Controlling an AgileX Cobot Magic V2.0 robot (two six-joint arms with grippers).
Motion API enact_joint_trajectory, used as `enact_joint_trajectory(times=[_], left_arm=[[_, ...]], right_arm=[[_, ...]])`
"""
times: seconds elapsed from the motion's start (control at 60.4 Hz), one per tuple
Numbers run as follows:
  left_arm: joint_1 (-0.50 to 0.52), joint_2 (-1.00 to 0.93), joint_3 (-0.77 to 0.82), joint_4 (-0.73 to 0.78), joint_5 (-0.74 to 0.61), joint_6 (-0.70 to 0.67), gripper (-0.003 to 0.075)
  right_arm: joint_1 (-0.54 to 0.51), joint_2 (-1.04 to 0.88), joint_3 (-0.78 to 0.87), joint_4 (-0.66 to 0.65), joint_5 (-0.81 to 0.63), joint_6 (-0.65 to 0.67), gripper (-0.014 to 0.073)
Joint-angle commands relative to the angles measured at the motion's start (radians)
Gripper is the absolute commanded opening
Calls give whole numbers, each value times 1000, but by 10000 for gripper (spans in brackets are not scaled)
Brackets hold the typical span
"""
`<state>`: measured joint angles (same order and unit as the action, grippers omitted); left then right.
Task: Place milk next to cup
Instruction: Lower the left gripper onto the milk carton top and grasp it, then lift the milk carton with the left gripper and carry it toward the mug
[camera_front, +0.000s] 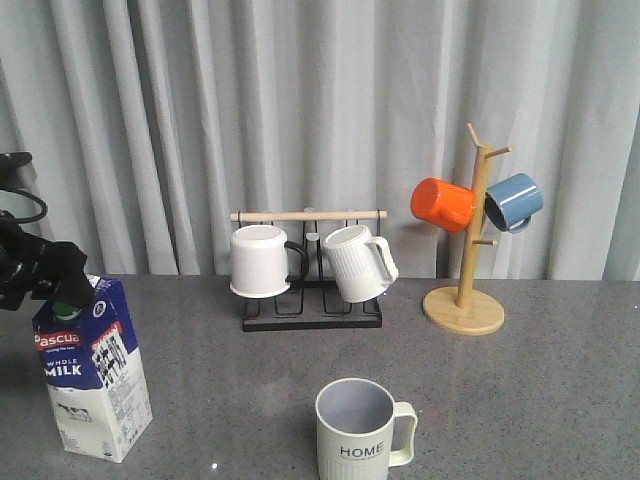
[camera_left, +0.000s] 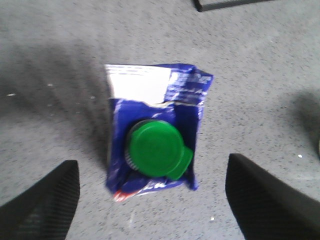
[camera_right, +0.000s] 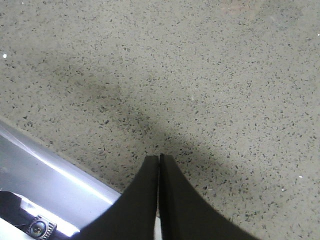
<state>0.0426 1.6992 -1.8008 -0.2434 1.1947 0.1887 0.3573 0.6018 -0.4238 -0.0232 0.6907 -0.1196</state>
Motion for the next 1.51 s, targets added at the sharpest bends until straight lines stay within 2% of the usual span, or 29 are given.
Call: enact_joint_trajectory(times=[0.0,0.778,1.01,1.242,1.49], left_arm=[[-4,-34,-31,-43,-53,6,582],[-4,90,-31,-43,-95,32,568],[-4,111,-31,-43,-94,32,496],[-4,110,-31,-68,-101,28,359],[-6,78,-33,-324,-118,68,236]], right_arm=[[-7,1,-28,-7,-53,0,-9],[-7,1,-28,-7,-50,0,-9],[-7,1,-28,-7,-49,0,-9],[-7,1,-28,-7,-49,0,-9],[-7,1,-28,-7,-50,0,-9]])
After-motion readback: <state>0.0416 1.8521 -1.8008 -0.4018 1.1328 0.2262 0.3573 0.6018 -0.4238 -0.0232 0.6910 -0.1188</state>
